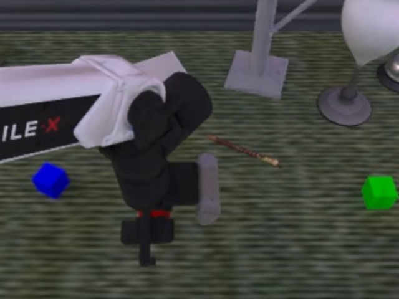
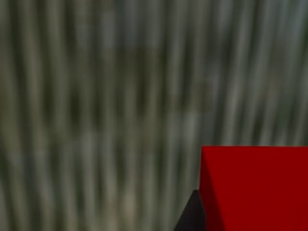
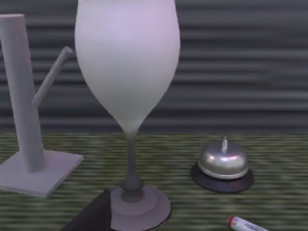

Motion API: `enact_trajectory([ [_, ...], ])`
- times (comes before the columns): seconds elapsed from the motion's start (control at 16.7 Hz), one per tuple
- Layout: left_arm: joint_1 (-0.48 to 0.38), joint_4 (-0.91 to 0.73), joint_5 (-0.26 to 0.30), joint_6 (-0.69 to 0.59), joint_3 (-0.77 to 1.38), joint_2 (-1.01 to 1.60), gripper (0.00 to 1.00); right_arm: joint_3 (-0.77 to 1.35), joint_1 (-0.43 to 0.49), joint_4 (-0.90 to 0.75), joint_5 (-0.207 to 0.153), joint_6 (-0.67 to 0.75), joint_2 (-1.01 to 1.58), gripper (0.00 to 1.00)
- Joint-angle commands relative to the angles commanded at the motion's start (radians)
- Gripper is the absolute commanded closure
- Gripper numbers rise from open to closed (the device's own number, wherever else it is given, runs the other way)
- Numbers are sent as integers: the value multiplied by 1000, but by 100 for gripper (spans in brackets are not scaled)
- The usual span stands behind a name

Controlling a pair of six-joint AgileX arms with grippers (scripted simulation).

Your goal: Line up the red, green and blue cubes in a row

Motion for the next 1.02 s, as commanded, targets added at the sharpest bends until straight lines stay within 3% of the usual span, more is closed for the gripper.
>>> enact_trajectory([
  [0.3,2,15,0,1,-9,11,100,0,0,0,0,0,0,0],
  [0.72,-2,257,1,-2,-138,116,100,0,0,0,0,0,0,0],
  [1.02,-3,273,0,-1,-147,126,100,0,0,0,0,0,0,0],
])
